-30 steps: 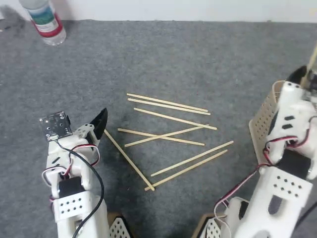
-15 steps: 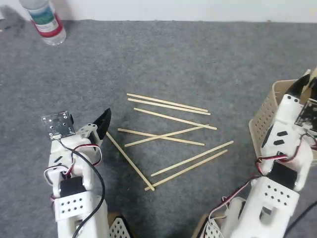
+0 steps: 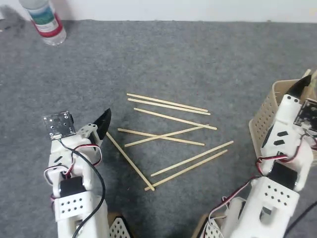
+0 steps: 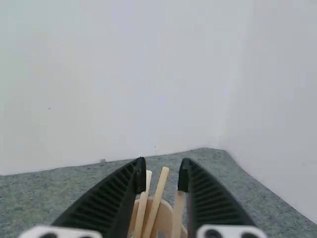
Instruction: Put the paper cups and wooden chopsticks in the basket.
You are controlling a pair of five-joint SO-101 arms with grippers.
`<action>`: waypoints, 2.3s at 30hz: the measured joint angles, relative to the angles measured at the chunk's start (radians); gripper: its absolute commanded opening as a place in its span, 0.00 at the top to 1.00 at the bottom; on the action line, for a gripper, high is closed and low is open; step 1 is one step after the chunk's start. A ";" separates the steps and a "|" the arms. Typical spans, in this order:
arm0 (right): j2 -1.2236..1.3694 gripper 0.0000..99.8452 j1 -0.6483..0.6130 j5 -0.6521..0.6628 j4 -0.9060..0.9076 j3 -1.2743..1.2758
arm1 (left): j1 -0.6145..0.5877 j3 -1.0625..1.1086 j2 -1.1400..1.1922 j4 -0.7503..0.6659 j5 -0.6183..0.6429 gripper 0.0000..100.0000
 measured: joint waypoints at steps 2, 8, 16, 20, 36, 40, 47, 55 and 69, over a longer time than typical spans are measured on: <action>0.000 0.90 0.000 0.000 0.000 0.000 | 0.000 0.000 0.000 0.000 0.000 0.61; 0.000 0.90 0.000 0.003 0.000 0.000 | 0.000 0.000 0.000 0.000 0.000 0.61; -0.005 0.90 0.000 0.003 0.006 0.000 | 0.000 0.000 0.000 0.000 0.000 0.61; -0.005 0.90 0.000 0.006 0.006 0.000 | 0.000 0.000 0.000 0.000 0.000 0.61; 0.244 0.89 -0.542 0.104 0.899 -0.672 | 0.000 0.000 0.000 0.000 0.000 0.61; 0.468 0.89 -0.672 0.210 1.073 -0.810 | 0.000 0.000 0.000 0.000 0.000 0.61; 0.813 0.90 -0.784 0.468 1.208 -0.872 | 0.000 0.000 0.000 0.000 -0.006 0.61; 1.091 0.90 -0.746 0.612 1.036 -0.844 | 0.000 0.000 0.000 0.000 -0.006 0.61; 1.349 0.90 -0.635 0.697 0.933 -0.985 | 0.000 0.000 0.000 0.000 -0.006 0.61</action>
